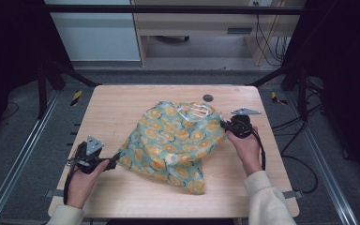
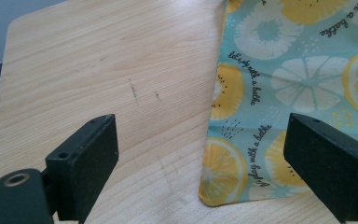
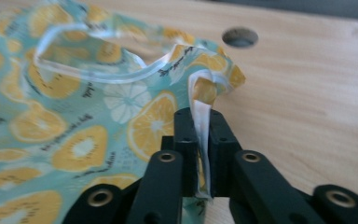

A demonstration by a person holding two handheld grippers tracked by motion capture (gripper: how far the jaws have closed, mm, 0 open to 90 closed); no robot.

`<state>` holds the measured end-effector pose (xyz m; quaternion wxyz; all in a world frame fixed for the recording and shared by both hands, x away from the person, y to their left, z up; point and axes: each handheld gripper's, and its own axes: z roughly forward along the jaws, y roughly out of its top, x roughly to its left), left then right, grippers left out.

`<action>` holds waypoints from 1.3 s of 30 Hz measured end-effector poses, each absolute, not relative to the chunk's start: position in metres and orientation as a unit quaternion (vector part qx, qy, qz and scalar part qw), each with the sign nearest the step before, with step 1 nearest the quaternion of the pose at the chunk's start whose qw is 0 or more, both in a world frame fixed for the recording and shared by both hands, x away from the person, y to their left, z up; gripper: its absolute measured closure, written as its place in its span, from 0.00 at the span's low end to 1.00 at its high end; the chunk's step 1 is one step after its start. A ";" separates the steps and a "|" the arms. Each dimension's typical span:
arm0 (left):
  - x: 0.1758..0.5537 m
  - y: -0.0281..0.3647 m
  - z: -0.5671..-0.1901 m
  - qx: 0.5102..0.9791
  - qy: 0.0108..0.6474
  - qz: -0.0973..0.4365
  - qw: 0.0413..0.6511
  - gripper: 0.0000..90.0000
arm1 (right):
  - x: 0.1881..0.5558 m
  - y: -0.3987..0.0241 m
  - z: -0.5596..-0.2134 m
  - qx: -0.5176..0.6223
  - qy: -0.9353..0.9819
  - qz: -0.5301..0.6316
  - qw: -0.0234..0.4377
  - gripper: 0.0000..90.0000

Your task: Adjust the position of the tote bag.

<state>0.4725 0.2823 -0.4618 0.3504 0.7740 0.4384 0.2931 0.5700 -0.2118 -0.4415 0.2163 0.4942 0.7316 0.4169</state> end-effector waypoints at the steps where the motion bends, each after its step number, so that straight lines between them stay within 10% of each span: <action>1: 0.473 0.282 -0.462 0.775 0.439 0.292 0.350 0.11 | 0.567 -0.210 -0.438 0.488 0.731 0.424 0.219 0.97; 19: 0.486 0.246 -0.431 0.808 0.396 0.238 0.366 0.11 | 0.520 -0.173 -0.399 0.370 0.764 0.476 0.230 0.98; 39: 0.594 0.179 -0.400 0.822 0.404 0.218 0.337 0.16 | 0.508 -0.157 -0.408 0.325 0.783 0.473 0.241 0.97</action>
